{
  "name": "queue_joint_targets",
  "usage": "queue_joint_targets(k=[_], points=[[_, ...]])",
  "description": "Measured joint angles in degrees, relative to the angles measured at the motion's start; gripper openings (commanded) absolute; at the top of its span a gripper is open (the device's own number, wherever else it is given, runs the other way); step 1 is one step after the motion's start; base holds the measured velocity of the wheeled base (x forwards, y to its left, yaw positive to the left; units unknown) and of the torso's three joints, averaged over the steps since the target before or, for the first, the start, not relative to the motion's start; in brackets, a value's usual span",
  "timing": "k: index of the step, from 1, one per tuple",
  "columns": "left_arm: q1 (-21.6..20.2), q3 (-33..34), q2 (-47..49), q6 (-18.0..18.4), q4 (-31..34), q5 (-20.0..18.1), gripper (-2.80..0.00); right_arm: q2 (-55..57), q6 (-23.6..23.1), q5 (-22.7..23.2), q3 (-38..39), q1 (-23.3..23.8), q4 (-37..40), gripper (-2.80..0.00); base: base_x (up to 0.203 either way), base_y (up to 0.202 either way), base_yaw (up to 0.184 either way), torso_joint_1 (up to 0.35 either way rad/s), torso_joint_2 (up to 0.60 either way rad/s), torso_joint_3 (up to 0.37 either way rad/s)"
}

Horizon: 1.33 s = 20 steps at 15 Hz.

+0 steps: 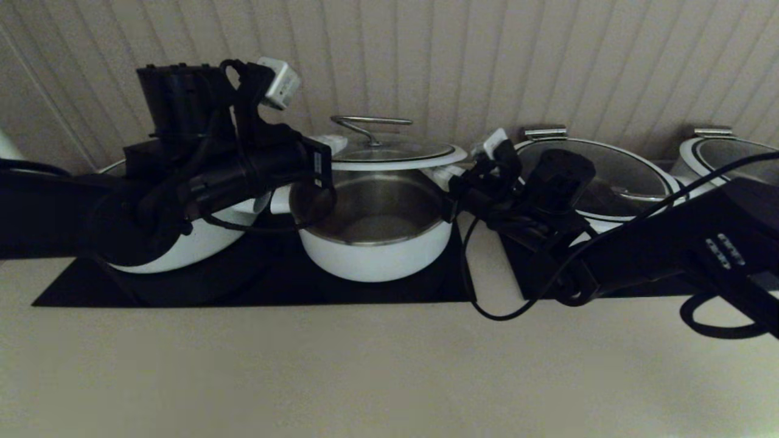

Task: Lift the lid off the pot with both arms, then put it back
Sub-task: Hold the pot lid with the right arm, then open the pot lid completely

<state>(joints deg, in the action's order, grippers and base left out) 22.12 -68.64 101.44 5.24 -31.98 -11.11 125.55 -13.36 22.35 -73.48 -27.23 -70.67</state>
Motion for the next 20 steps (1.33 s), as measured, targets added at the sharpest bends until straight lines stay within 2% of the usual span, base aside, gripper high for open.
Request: queue_joint_targets(k=[4, 8, 13, 17, 20], points=[[-3.1, 1.69, -2.54, 0.77, 0.67, -0.05, -2.8, -0.02, 0.01, 0.02, 0.02, 0.0, -0.07, -2.8, 0.0, 0.0, 0.0, 0.0, 0.0, 0.0], [-5.1, 3.42, -6.47, 0.95, 6.45, -0.08, -2.8, -0.05, 0.0, 0.0, 0.04, 0.0, 0.05, -2.8, 0.0, 0.0, 0.0, 0.0, 0.0, 0.0], [-5.48, 9.39, -11.52, 2.02, 9.29, -0.34, -2.8, -0.06, -0.04, -0.35, 0.04, 0.0, 0.06, -2.8, 0.0, 0.0, 0.0, 0.0, 0.0, 0.0], [-5.29, 16.06, -14.98, 2.39, 9.29, -0.66, -2.8, -0.06, -0.09, -0.33, -0.05, 0.15, 0.13, -2.8, 0.0, 0.0, 0.0, 0.0, 0.0, 0.0], [-4.96, 18.4, -15.52, 2.0, 9.09, -0.61, -2.8, -0.05, -0.09, -0.35, -0.09, 0.17, 0.09, -2.8, 0.0, 0.0, 0.0, 0.0, 0.0, 0.0]])
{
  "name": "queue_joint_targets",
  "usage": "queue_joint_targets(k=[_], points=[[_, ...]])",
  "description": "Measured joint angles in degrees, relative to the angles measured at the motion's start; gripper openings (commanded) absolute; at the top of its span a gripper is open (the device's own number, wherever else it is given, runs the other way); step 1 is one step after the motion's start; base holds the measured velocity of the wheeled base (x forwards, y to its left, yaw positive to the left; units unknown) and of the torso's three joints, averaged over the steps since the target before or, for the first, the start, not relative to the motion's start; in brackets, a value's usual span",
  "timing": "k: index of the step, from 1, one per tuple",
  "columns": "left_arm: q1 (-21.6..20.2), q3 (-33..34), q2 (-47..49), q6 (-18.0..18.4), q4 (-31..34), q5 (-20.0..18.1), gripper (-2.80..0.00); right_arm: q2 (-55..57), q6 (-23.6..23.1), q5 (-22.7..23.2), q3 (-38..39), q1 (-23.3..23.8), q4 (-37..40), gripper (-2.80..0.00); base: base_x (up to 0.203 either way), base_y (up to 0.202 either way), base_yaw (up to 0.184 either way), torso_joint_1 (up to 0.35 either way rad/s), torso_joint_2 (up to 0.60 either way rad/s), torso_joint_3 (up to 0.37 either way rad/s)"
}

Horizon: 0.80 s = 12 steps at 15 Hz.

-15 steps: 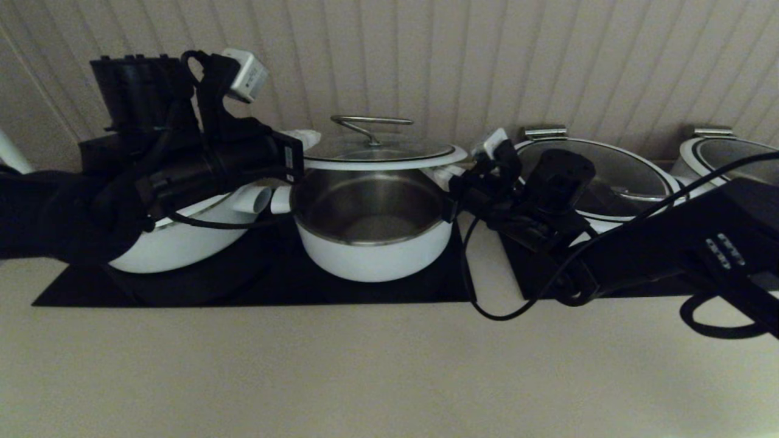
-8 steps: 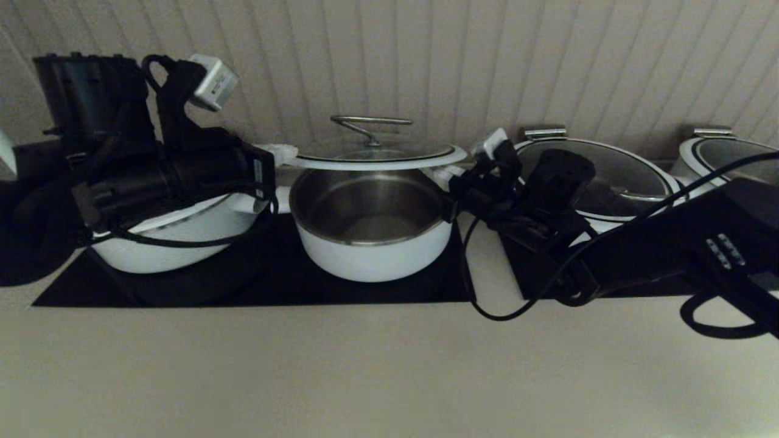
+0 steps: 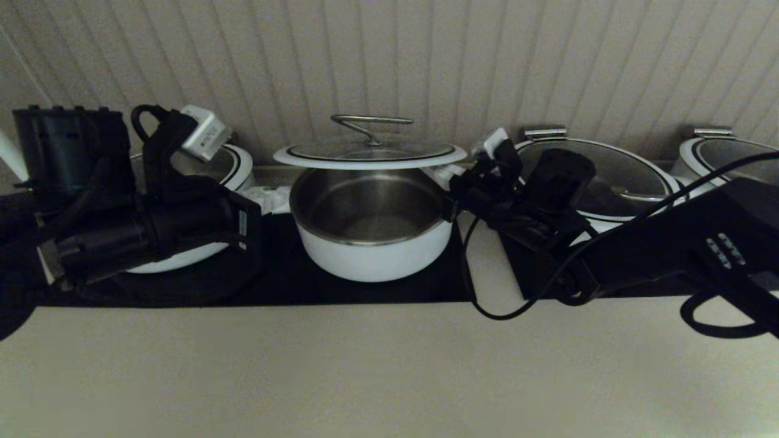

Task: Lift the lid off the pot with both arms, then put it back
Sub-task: Open the pot lid completely

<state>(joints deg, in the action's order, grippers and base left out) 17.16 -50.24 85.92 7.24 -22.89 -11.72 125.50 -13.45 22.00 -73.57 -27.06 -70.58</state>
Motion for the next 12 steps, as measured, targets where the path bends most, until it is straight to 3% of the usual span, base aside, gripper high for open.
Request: queue_joint_targets(k=[6, 12], points=[[1.19, 0.88, 6.46, -0.22, -13.44, 0.5, -2.8, -0.12, 0.0, -0.02, 0.01, 0.02, 0.0, -2.8, 0.0, 0.0, 0.0, 0.0, 0.0, 0.0], [1.19, -0.57, 11.56, -0.44, -15.9, 0.63, -2.8, -0.21, 0.0, -0.03, 0.01, -0.13, -0.02, -2.8, 0.0, 0.0, 0.0, 0.0, 0.0, 0.0]])
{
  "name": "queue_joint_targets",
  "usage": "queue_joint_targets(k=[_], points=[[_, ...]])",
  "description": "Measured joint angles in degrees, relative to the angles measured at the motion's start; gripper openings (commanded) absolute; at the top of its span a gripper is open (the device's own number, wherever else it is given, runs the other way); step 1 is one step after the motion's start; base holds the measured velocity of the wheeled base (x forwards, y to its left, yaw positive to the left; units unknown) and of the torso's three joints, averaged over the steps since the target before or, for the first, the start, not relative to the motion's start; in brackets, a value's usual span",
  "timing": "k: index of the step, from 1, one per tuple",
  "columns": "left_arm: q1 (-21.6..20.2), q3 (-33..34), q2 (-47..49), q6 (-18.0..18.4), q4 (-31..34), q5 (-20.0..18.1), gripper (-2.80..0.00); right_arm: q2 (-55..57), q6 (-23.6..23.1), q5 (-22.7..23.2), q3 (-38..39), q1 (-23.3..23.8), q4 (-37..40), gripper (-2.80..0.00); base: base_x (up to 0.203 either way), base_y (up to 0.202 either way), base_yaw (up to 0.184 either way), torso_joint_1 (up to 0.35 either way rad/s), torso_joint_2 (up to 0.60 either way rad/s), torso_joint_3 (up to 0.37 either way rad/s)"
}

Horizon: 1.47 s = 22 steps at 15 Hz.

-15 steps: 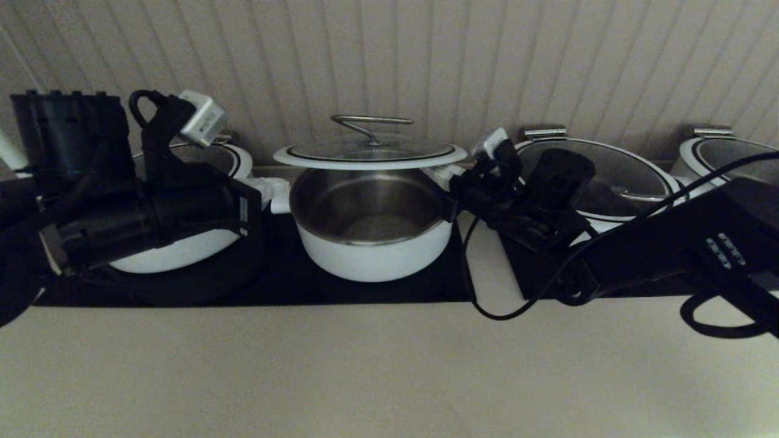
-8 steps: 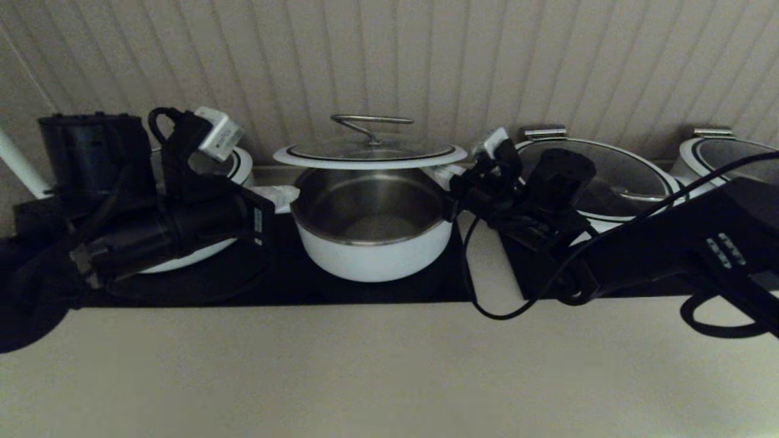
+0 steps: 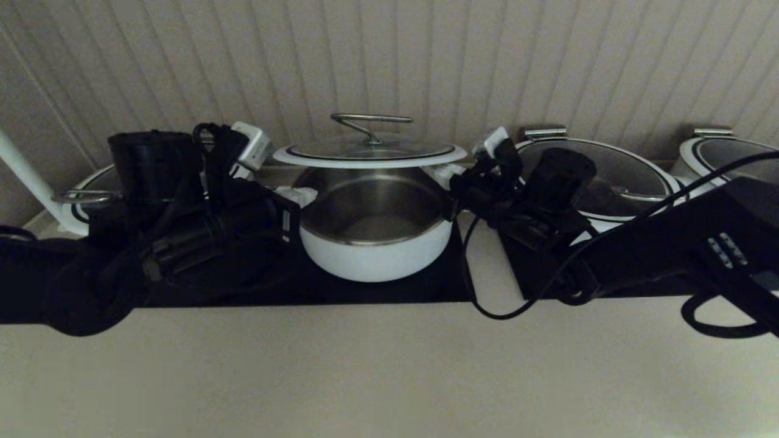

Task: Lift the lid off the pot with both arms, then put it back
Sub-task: Open the pot lid completely

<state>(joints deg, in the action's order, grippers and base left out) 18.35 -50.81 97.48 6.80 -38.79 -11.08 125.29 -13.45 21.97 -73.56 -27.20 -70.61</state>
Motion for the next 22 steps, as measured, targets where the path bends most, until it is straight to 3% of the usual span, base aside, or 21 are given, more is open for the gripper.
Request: queue_joint_targets(k=[14, 19, 22], points=[[0.01, -6.46, 4.43, -1.1, -2.39, 1.65, -2.8, -0.61, -0.24, 0.1, 0.91, -1.27, -0.72, -2.8, 0.0, 0.0, 0.0, 0.0, 0.0, 0.0], [0.01, -6.57, 4.75, -1.25, -2.45, 1.64, -2.8, -2.8, -0.26, 0.25, 7.72, -1.41, -3.32, -2.8, 0.0, 0.0, 0.0, 0.0, 0.0, 0.0], [0.01, -7.61, 4.95, -1.23, -2.35, 1.66, -2.8, -5.66, -0.24, 0.36, 16.03, -1.4, -5.74, -2.8, 0.0, 0.0, 0.0, 0.0, 0.0, 0.0]])
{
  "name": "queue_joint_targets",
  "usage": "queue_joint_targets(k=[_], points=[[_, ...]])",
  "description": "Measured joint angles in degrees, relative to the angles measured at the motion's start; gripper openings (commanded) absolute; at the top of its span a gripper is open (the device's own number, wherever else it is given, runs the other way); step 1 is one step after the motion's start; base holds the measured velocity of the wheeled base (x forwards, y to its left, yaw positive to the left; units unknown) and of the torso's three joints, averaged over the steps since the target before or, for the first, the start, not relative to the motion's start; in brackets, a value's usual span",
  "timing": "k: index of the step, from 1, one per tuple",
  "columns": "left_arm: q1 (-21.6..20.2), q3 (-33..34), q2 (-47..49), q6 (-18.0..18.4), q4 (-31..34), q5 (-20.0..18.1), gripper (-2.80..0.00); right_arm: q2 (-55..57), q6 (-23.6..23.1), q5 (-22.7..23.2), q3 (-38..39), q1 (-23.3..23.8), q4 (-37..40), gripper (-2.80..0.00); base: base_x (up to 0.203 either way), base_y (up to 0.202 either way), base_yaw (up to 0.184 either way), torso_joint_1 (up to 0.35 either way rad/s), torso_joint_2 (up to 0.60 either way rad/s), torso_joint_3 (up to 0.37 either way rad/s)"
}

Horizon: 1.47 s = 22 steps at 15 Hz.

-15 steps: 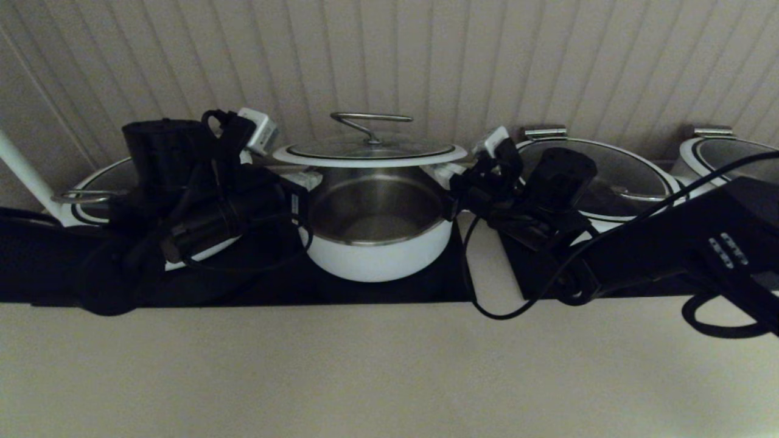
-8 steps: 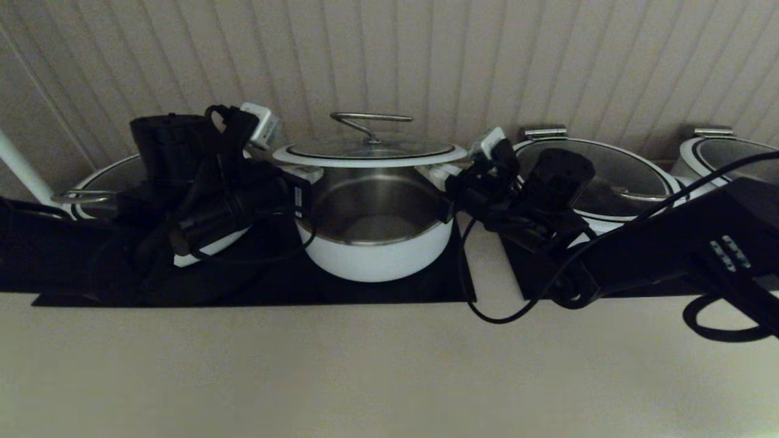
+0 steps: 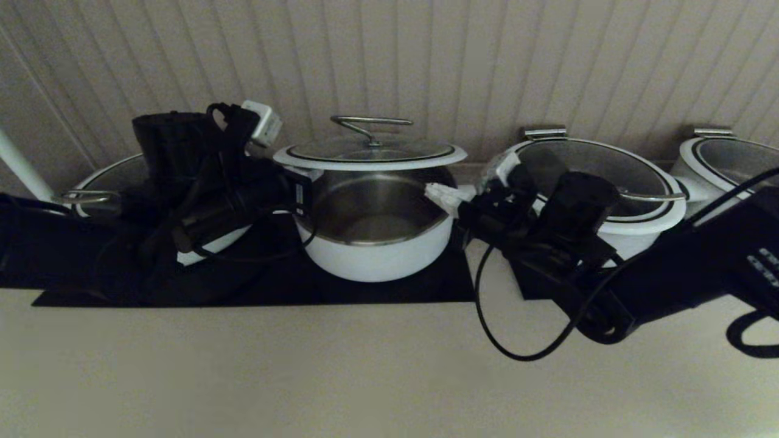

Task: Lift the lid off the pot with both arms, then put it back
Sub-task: Open the pot lid completely

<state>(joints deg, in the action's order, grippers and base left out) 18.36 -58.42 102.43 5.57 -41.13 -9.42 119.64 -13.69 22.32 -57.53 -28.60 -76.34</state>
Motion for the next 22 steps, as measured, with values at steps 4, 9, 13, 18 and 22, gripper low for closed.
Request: queue_joint_targets(k=[4, 9, 13, 18, 22], points=[[0.0, -0.86, 0.2, 0.02, 0.04, 0.0, -2.8, -6.84, 0.13, -0.05, 12.78, 0.22, -3.56, -2.8, 0.0, 0.0, 0.0, 0.0, 0.0, 0.0], [0.0, -0.72, 0.02, 0.03, 0.01, 0.06, -2.8, -20.98, 0.02, -0.3, 31.18, 1.17, -2.64, -2.8, 0.0, 0.0, 0.0, 0.0, 0.0, 0.0], [0.0, -0.58, -0.19, 0.16, 0.01, 0.06, -2.8, -32.01, -0.11, -0.39, 42.37, 7.6, 1.02, -2.8, 0.0, 0.0, 0.0, 0.0, 0.0, 0.0], [0.0, -0.55, -0.57, 0.21, 0.06, 0.09, -2.8, -44.68, -1.55, -4.36, 52.19, 25.16, 12.32, -2.8, 0.0, 0.0, 0.0, 0.0, 0.0, 0.0], [0.0, -0.68, -0.74, 0.19, 0.04, 0.03, -2.8, -61.84, 0.37, -8.08, 55.61, 30.12, 32.21, -2.8, 0.0, 0.0, 0.0, 0.0, 0.0, 0.0]])
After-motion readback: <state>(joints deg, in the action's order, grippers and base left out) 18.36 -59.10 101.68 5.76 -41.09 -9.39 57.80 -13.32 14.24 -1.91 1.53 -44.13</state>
